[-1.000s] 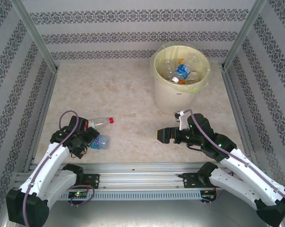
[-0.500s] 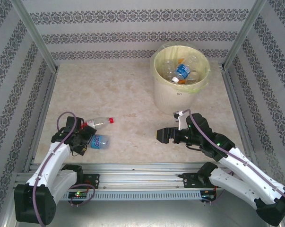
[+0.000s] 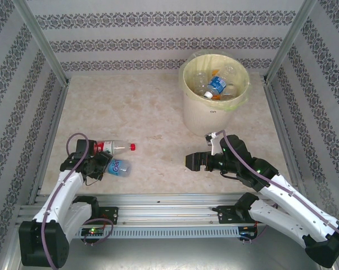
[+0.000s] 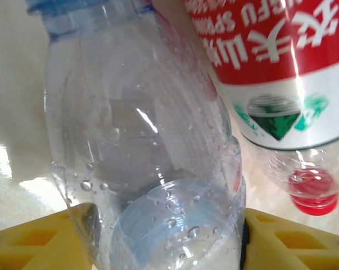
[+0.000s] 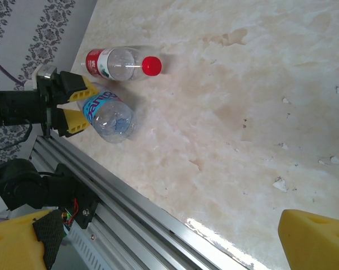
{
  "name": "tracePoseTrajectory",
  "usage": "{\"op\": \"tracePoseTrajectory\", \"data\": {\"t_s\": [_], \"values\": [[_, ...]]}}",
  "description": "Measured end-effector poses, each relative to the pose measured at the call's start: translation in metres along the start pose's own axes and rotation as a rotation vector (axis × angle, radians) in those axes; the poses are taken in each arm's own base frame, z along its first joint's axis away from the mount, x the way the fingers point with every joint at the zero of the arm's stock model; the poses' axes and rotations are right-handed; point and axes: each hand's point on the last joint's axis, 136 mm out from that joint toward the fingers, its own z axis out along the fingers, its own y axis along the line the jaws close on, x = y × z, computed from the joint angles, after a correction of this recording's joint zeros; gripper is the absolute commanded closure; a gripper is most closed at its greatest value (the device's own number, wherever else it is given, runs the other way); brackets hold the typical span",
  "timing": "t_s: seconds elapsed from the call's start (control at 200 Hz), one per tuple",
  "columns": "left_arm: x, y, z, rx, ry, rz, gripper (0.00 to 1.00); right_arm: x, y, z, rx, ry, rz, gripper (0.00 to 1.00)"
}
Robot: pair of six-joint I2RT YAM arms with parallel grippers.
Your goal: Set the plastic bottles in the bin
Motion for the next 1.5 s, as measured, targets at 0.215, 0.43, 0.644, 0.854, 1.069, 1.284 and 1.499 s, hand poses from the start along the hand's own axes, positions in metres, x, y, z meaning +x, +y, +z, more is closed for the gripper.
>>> {"op": "tracePoseTrajectory", "data": {"t_s": [0.215, 0.43, 0.644, 0.854, 1.069, 1.284, 1.499], "values": [[0.005, -0.006, -0.026, 0.054, -0.013, 0.035, 0.39, 0.000, 0.001, 0.003, -0.007, 0.009, 0.000, 0.02], [0.015, -0.045, -0.068, 0.192, 0.029, 0.164, 0.34, 0.003, 0.020, 0.018, -0.095, 0.085, 0.008, 0.02], [0.034, -0.090, -0.106, 0.359, 0.086, 0.298, 0.33, -0.004, 0.057, 0.034, -0.202, 0.137, -0.024, 0.02], [0.072, -0.116, -0.113, 0.440, 0.179, 0.437, 0.32, -0.016, 0.094, 0.055, -0.268, 0.161, -0.062, 0.02], [0.100, -0.140, -0.109, 0.485, 0.227, 0.502, 0.33, -0.019, 0.123, 0.072, -0.311, 0.188, -0.099, 0.02], [0.109, -0.164, -0.112, 0.559, 0.220, 0.499, 0.33, -0.012, 0.128, 0.088, -0.300, 0.219, -0.105, 0.02], [0.118, -0.173, -0.108, 0.571, 0.226, 0.504, 0.33, -0.013, 0.124, 0.097, -0.272, 0.215, -0.099, 0.08]]}}
